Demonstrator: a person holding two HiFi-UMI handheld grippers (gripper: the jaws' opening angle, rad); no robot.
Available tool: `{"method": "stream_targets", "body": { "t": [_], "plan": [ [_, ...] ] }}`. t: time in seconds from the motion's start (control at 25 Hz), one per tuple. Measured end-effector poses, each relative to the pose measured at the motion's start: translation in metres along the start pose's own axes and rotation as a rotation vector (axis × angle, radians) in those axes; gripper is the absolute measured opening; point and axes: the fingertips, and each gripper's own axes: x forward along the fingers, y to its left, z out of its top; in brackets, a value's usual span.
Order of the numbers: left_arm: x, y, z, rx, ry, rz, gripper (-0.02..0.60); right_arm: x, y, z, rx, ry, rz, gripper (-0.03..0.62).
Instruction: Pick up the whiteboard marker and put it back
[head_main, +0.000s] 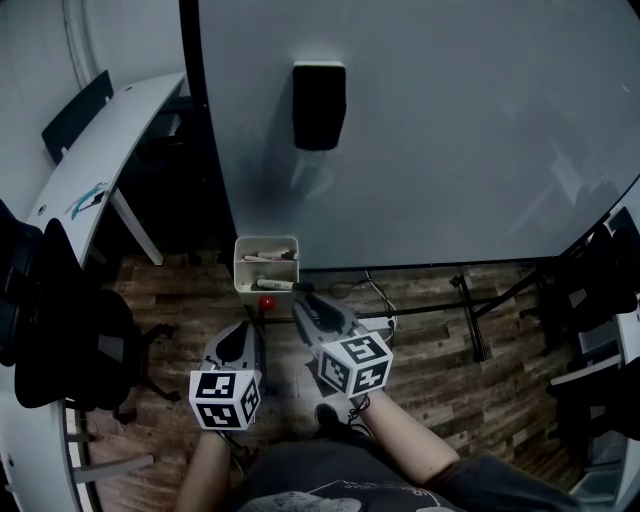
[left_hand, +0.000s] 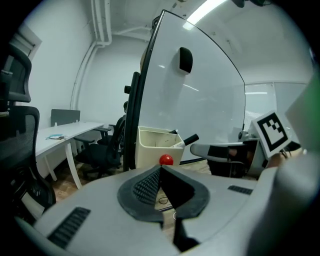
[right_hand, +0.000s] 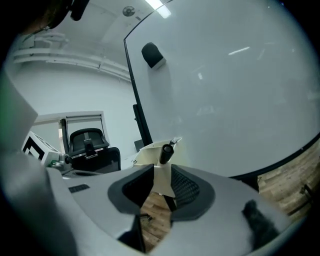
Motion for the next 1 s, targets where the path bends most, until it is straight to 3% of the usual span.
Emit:
{"method": "stream_targets", "body": {
  "t": [0.4, 1.0],
  "plan": [
    [0.007, 0.006, -0.006, -0.017, 0.02, 0.043, 0.014, 0.01, -0.001, 0.02, -0.088, -0.074, -0.01, 0.103],
    [-0.005, 0.023, -0.009, -0.029, 0.023, 0.09, 0.014, 0.025, 0.022, 0.028, -0.149, -0.095, 0.05, 0.087]
  ]
}}
